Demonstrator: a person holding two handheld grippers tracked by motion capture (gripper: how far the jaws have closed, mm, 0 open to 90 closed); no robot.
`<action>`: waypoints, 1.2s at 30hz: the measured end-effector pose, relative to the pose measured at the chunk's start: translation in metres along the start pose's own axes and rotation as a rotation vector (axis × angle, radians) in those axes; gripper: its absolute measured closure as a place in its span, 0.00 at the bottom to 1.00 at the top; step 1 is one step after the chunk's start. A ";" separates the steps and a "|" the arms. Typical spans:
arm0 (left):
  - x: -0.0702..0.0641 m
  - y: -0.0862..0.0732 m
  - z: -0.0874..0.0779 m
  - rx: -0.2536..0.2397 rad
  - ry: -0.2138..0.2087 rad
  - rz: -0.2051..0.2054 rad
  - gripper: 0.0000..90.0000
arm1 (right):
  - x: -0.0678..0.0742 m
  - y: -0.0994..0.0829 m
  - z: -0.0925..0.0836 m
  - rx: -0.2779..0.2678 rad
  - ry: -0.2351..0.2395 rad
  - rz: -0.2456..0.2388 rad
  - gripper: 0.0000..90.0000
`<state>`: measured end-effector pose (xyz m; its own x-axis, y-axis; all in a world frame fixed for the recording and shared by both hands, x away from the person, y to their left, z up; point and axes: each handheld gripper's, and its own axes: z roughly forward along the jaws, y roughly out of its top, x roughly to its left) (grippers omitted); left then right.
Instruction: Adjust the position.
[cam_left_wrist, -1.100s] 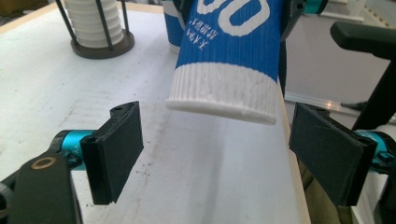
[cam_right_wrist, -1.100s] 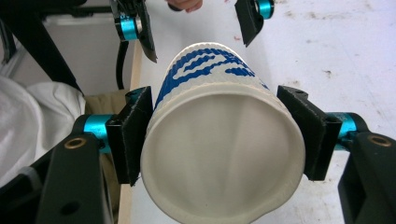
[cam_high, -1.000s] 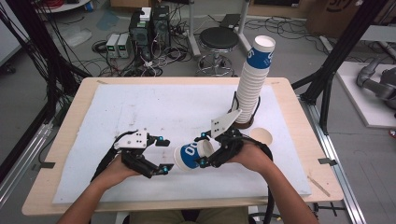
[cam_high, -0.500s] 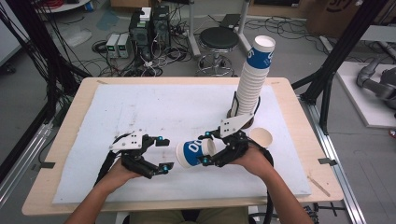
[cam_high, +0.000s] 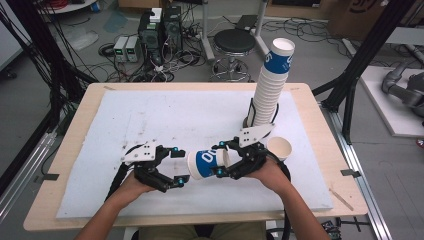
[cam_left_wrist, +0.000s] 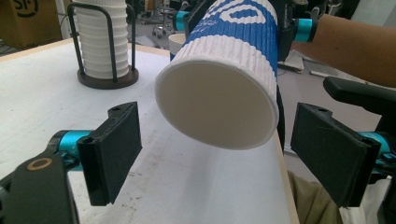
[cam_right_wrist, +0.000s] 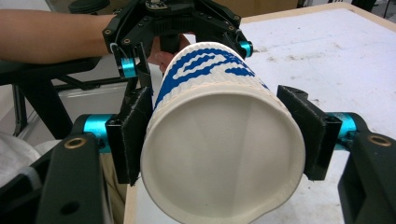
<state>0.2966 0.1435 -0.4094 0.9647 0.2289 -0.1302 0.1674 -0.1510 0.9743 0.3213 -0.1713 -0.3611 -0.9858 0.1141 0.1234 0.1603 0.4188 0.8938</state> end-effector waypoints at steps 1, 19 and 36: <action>0.000 0.000 0.000 -0.002 -0.002 0.003 0.18 | 0.000 0.000 0.000 -0.002 0.000 0.005 0.34; 0.001 0.002 0.009 -0.054 -0.049 -0.017 0.17 | -0.001 -0.001 0.005 -0.067 0.051 0.016 0.34; 0.002 0.001 0.012 -0.034 -0.071 -0.004 0.25 | -0.002 -0.001 0.010 -0.079 0.072 0.022 0.35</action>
<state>0.3012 0.1323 -0.4109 0.9762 0.1607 -0.1454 0.1652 -0.1177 0.9792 0.3233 -0.1631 -0.3669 -0.9835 0.0562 0.1720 0.1808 0.3444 0.9212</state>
